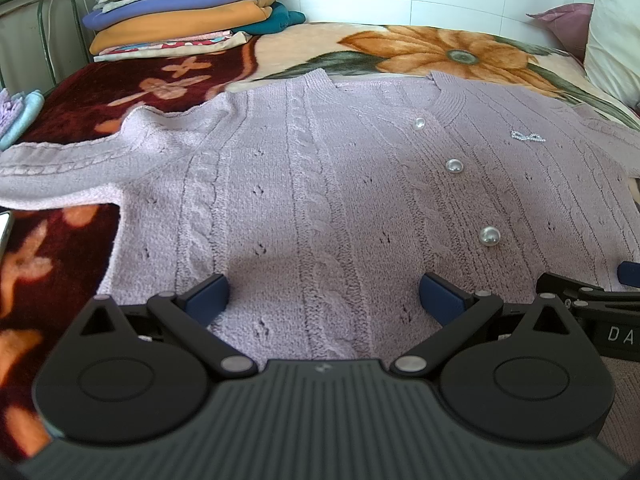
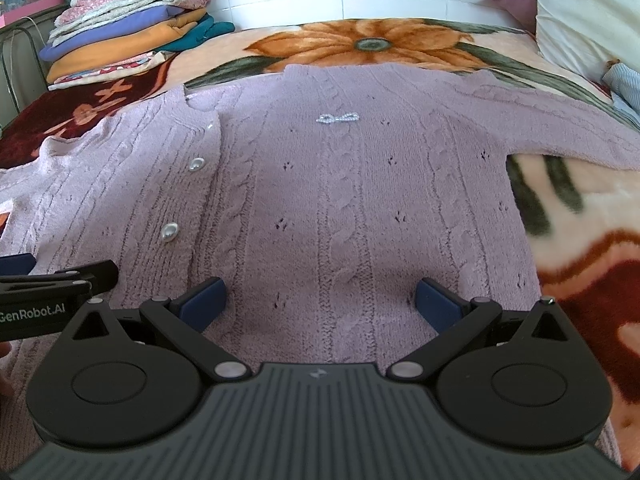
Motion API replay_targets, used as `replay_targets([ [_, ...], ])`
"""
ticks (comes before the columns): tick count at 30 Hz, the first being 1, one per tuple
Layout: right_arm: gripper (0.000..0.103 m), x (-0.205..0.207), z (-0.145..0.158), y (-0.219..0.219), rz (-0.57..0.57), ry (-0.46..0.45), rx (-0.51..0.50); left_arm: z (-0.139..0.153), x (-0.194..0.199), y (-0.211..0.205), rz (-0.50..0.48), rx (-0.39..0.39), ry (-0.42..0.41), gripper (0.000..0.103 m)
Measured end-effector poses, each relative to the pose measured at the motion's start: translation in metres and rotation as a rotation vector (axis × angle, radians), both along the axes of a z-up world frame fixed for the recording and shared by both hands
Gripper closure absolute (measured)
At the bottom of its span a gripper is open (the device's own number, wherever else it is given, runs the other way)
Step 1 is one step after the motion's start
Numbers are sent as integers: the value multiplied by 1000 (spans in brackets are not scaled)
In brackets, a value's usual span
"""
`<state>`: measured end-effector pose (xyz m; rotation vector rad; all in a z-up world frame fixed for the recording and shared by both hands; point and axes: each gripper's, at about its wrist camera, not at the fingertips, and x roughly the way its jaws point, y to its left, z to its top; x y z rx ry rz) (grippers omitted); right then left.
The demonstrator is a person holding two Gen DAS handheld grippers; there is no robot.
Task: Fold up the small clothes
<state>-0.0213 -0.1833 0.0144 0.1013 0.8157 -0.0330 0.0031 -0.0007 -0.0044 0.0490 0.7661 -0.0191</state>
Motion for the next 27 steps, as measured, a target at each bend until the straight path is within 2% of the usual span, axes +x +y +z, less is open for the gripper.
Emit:
replay_targets([
  [15, 0, 1, -1, -1, -8, 21, 2, 1, 0, 3, 9, -12, 7, 0],
  [23, 0, 7, -1, -1, 23, 76, 9, 2, 2, 1, 1, 2, 19, 0],
  [27, 0, 6, 0, -5, 22, 68, 38, 3, 2, 2, -11, 0, 20, 0],
])
